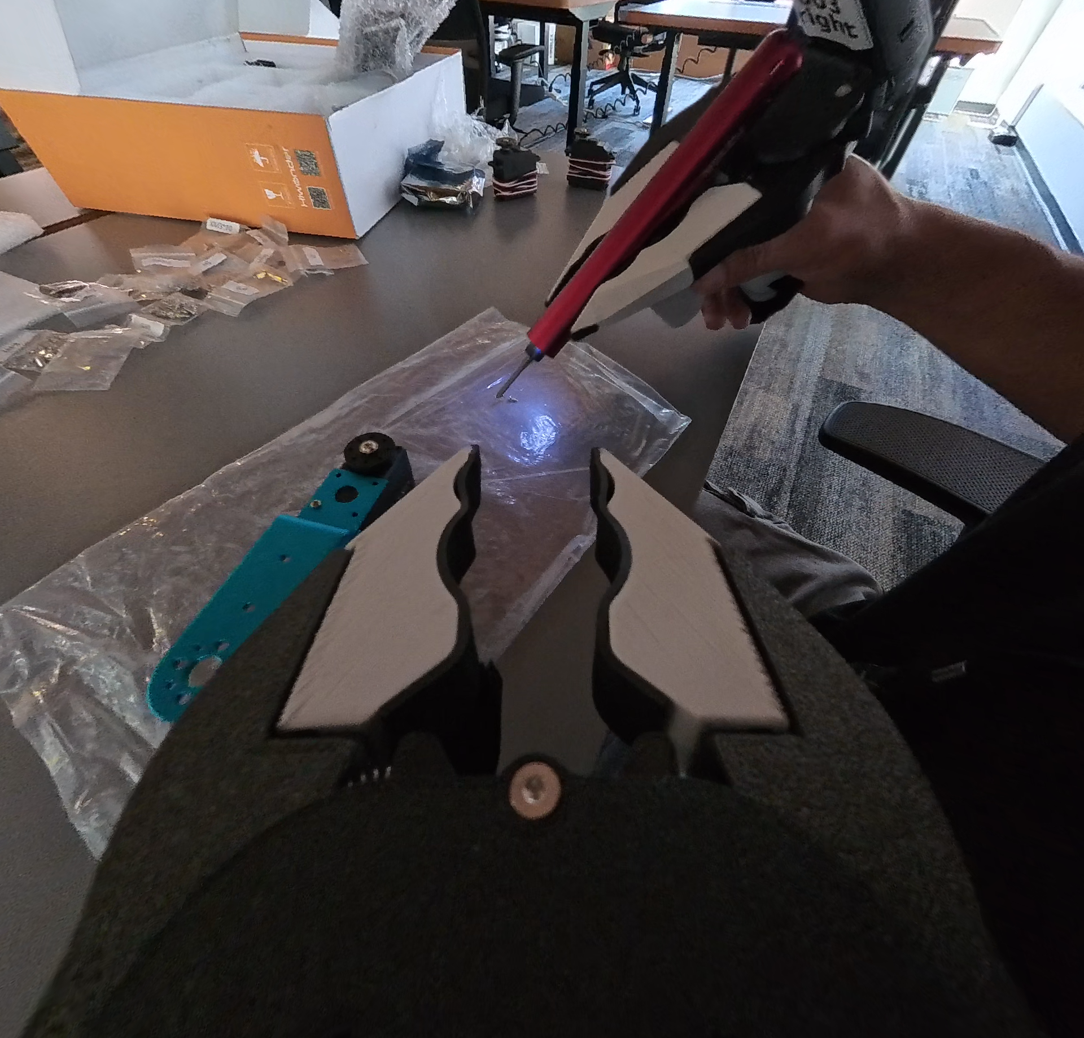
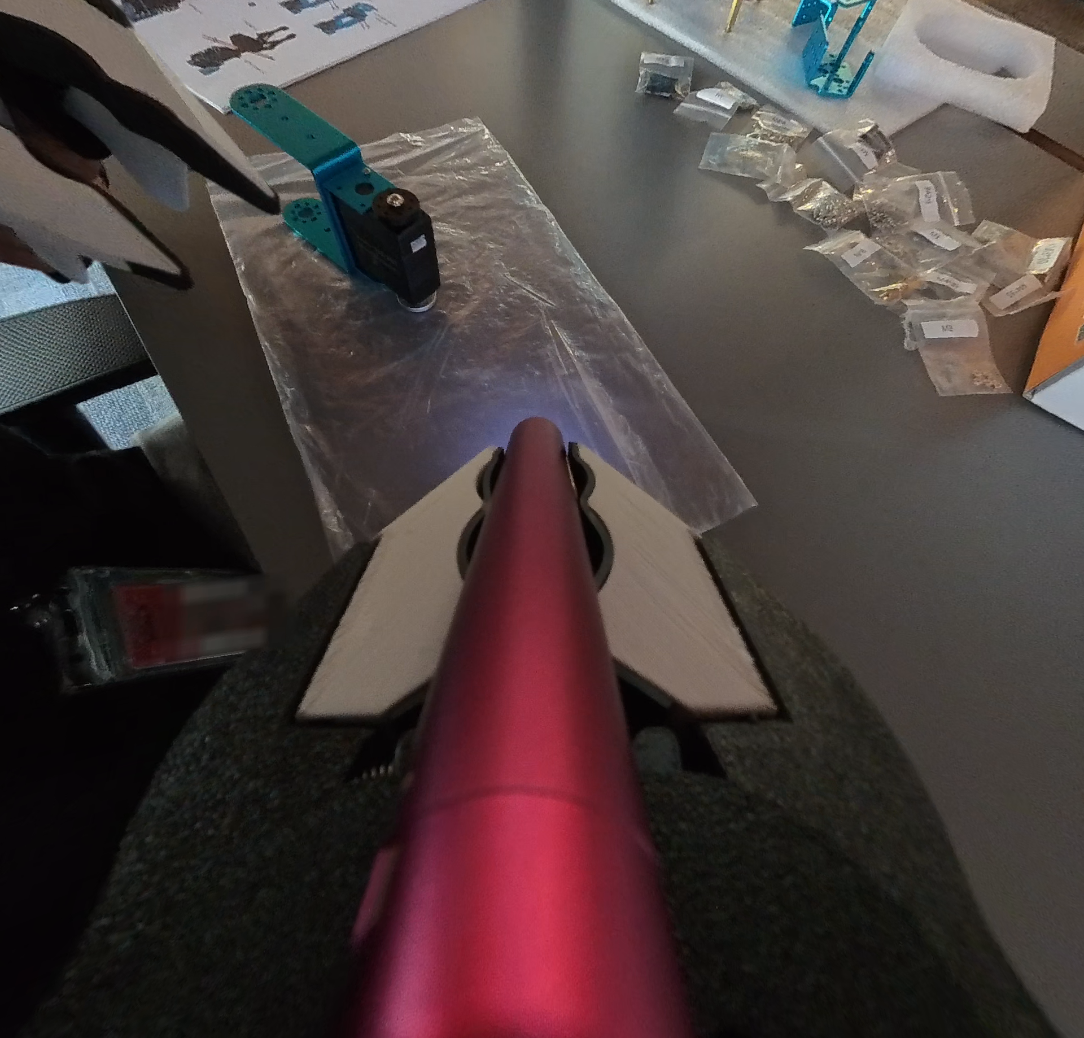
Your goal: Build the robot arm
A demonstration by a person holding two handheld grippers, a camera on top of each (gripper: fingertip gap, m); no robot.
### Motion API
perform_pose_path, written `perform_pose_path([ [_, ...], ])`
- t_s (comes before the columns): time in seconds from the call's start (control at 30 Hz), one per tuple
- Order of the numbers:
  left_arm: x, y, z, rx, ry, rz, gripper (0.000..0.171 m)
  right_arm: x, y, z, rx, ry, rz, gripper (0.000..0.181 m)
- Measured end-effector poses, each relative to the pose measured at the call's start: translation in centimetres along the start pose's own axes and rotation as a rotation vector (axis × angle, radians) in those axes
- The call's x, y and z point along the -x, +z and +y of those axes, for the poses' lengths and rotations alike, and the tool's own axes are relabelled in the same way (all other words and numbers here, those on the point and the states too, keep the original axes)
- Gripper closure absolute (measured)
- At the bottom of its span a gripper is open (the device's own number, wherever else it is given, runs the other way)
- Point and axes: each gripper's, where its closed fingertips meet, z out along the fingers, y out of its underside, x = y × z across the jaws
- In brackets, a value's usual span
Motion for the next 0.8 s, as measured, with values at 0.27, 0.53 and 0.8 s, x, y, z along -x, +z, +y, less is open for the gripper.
perform_pose_path([
  [0.27,0.0,0.2,0.2,0.017,0.004,0.013,0.135,0.2,0.1,-0.4,-0.008,0.001,-0.007,0.159],
  [0.53,0.0,0.4,0.5,0.038,0.016,0.000,0.136,0.3,-0.8,1.0,0.022,0.028,0.011,0.159],
  [0.8,-0.4,0.6,0.6,0.044,0.015,0.012,0.136,0.1,-2.1,1.8,-0.005,0.076,0.034,0.159],
])
